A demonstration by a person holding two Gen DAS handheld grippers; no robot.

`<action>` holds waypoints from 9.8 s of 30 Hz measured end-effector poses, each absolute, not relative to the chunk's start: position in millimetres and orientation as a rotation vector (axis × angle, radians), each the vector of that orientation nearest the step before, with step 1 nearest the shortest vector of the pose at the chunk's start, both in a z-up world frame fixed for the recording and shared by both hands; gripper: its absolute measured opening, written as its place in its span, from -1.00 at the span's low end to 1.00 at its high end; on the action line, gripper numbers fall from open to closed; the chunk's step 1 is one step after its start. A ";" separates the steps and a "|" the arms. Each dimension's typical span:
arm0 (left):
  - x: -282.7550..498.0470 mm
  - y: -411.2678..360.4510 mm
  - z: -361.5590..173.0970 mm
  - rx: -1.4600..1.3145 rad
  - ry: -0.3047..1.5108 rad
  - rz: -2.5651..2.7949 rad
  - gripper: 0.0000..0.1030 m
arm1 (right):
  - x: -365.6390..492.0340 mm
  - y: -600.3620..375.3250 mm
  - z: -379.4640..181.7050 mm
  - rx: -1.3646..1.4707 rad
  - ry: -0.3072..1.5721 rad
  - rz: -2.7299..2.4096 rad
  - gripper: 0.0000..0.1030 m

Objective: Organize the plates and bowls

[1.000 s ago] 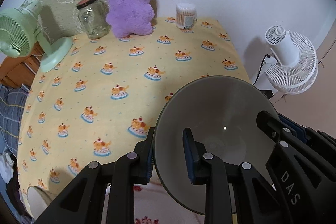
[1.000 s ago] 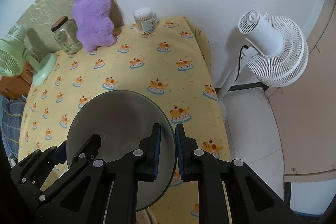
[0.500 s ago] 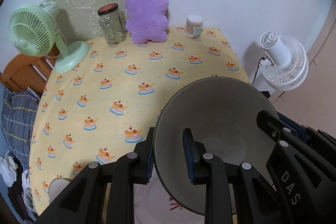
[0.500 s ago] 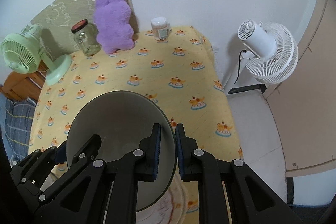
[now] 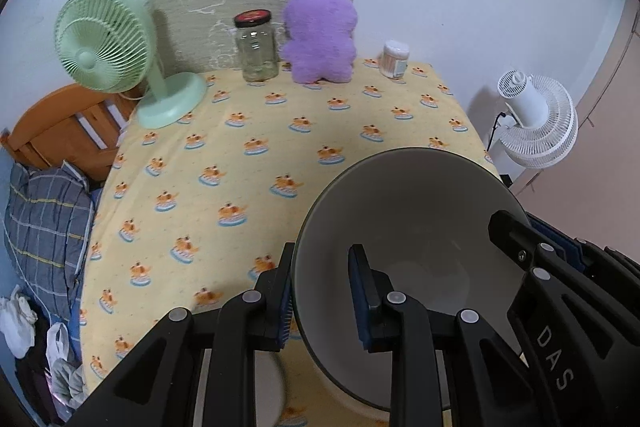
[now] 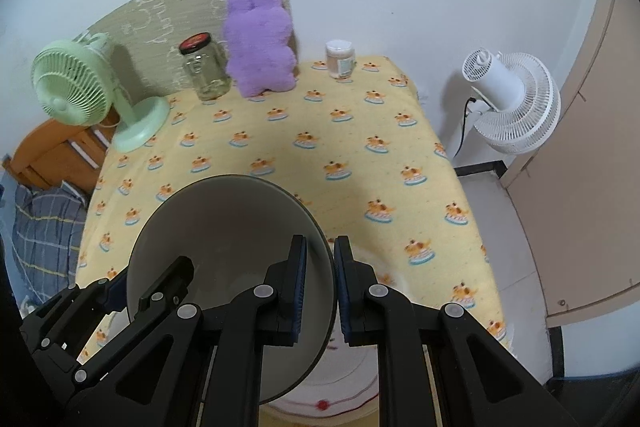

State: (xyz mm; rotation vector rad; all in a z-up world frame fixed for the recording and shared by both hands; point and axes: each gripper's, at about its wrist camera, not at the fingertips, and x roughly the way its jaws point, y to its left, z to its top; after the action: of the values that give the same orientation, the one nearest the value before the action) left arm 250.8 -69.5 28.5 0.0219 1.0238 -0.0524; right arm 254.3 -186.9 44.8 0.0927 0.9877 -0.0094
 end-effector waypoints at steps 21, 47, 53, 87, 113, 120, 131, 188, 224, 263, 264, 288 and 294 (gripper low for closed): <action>201.3 35.9 17.1 0.044 1.044 -0.050 -0.56 | 202.9 -78.9 34.0 0.100 1.008 0.008 -0.66; 190.5 68.8 -39.0 0.049 1.170 -0.088 -0.56 | 190.4 -41.9 -25.1 0.084 1.151 -0.031 -0.66; 192.3 76.5 -47.4 0.029 1.202 -0.077 -0.56 | 194.0 -33.5 -32.0 0.066 1.164 -0.019 -0.66; 191.6 66.4 -56.4 -0.010 1.241 -0.120 0.44 | 196.4 -74.7 -44.0 0.184 1.253 0.029 0.26; 191.7 68.9 -78.9 -0.173 1.300 0.128 0.49 | 235.7 -64.4 -89.5 0.190 1.334 0.367 -0.32; 196.1 74.7 -84.8 -0.170 1.289 0.105 0.49 | 235.7 -63.0 -90.3 0.205 1.329 0.375 -0.38; 195.8 84.1 -88.9 -0.209 1.238 -0.071 0.28 | 233.6 -54.0 -95.5 0.208 1.322 0.350 -0.24; 190.5 -1.6 -32.1 -0.260 1.202 -0.168 -0.10 | 223.0 -131.6 -33.7 0.197 1.306 0.282 -0.15; 222.5 -101.0 -65.1 -0.308 1.258 -0.114 -0.11 | 264.4 -236.2 -70.6 0.188 1.390 0.300 -0.16; 196.5 -115.8 -35.8 -0.173 1.161 0.016 0.56 | 236.9 -257.3 -36.7 0.098 1.220 0.268 0.12; 194.4 -115.3 -32.3 -0.160 1.146 0.006 0.58 | 233.2 -257.6 -32.4 0.094 1.202 0.254 0.13; 116.0 8.0 19.5 0.036 0.818 -0.066 0.81 | 105.7 -155.6 28.6 0.114 0.794 0.009 0.51; 90.3 34.0 4.3 0.061 0.764 -0.005 0.81 | 82.9 -135.7 10.4 0.098 0.761 0.014 0.52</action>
State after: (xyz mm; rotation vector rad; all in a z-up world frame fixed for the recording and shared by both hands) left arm 90.3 34.0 4.3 0.0608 0.7641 -0.0048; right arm 82.9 -135.7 10.4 0.0980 0.7608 0.0135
